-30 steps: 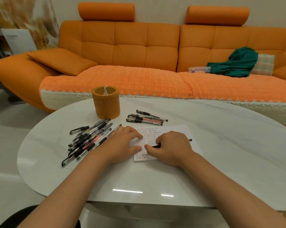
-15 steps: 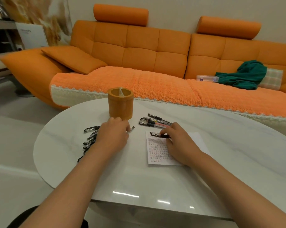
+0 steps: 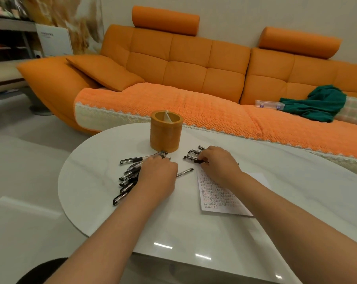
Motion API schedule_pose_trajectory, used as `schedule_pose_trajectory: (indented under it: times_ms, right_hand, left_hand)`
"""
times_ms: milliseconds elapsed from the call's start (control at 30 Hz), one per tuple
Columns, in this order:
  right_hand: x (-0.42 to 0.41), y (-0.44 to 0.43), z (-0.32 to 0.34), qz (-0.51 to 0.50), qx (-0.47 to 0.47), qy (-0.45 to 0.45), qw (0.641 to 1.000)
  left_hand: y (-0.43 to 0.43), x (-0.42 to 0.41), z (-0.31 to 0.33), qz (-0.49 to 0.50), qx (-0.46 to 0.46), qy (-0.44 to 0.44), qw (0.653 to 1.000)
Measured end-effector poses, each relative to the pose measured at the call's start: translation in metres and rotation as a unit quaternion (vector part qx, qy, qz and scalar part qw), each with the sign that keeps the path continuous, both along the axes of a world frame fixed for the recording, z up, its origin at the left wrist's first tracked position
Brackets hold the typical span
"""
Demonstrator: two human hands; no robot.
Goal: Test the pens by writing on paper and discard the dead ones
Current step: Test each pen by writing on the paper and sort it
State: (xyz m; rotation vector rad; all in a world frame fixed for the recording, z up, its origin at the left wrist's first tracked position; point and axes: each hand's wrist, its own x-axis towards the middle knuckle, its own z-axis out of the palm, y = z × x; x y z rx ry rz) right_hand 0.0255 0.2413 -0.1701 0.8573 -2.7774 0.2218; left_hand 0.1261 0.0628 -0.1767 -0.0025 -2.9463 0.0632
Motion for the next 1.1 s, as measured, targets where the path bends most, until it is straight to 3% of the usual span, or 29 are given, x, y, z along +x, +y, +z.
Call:
schedule_pose_trajectory:
  times_ms: [333, 533, 700, 933, 1100]
  right_hand:
    - [-0.006, 0.009, -0.009, -0.053, 0.013, 0.066, 0.996]
    - [0.001, 0.013, -0.005, -0.052, -0.038, 0.044, 0.997]
    - [0.035, 0.029, 0.001, 0.006, -0.133, -0.035, 0.990]
    - [0.067, 0.064, -0.010, 0.045, -0.099, -0.053, 0.993]
    - [0.068, 0.088, -0.012, 0.018, -0.113, -0.053, 0.992]
  left_hand:
    - [0.004, 0.001, 0.003, 0.012, 0.093, -0.036, 0.995]
    - [0.007, 0.002, 0.011, -0.016, 0.149, -0.011, 0.989]
    - [0.020, 0.000, 0.014, -0.050, 0.173, -0.004, 0.984]
    - [0.048, 0.001, 0.011, -0.137, 0.222, 0.010, 0.965]
    - [0.053, 0.003, 0.010, -0.122, 0.201, -0.028, 0.971]
